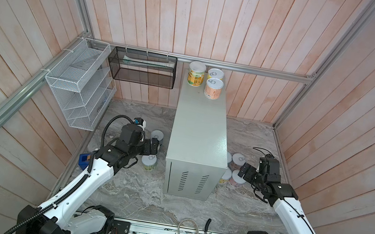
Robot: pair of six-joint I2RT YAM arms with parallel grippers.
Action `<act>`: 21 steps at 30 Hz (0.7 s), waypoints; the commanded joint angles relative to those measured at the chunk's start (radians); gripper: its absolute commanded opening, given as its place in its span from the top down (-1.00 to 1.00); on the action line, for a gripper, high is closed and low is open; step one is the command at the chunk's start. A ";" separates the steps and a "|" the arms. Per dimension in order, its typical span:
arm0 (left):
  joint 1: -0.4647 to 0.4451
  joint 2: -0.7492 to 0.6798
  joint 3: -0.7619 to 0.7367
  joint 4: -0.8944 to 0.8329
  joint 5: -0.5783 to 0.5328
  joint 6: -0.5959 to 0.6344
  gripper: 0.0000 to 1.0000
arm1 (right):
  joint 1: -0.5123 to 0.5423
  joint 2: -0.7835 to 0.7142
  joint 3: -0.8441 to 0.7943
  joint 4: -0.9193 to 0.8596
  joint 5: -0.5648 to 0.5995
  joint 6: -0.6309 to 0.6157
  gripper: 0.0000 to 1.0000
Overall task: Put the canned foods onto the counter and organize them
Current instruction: 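Lower the right gripper over the pink-labelled floor cans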
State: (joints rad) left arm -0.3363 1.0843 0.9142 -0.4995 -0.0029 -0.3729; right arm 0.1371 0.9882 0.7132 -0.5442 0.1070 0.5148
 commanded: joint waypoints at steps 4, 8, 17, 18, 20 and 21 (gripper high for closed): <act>0.003 -0.006 -0.024 0.052 0.020 -0.005 -1.00 | -0.048 -0.003 -0.073 0.129 -0.107 0.045 -0.92; 0.003 0.008 -0.029 0.070 0.029 -0.005 -1.00 | -0.048 0.040 -0.098 0.183 -0.125 0.067 -0.94; 0.003 0.019 -0.042 0.101 0.041 -0.011 -1.00 | -0.049 0.159 -0.097 0.291 -0.161 0.082 -0.95; 0.003 0.020 -0.043 0.102 0.042 -0.010 -1.00 | -0.049 0.171 -0.095 0.295 -0.162 0.078 -0.95; 0.004 0.022 -0.046 0.107 0.044 -0.011 -1.00 | -0.050 0.201 -0.100 0.310 -0.165 0.073 -0.94; 0.003 0.023 -0.049 0.110 0.044 -0.011 -1.00 | -0.050 0.214 -0.101 0.316 -0.167 0.069 -0.94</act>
State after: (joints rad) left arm -0.3363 1.1004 0.8825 -0.4213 0.0269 -0.3786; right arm 0.0925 1.1782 0.6147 -0.2676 -0.0422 0.5835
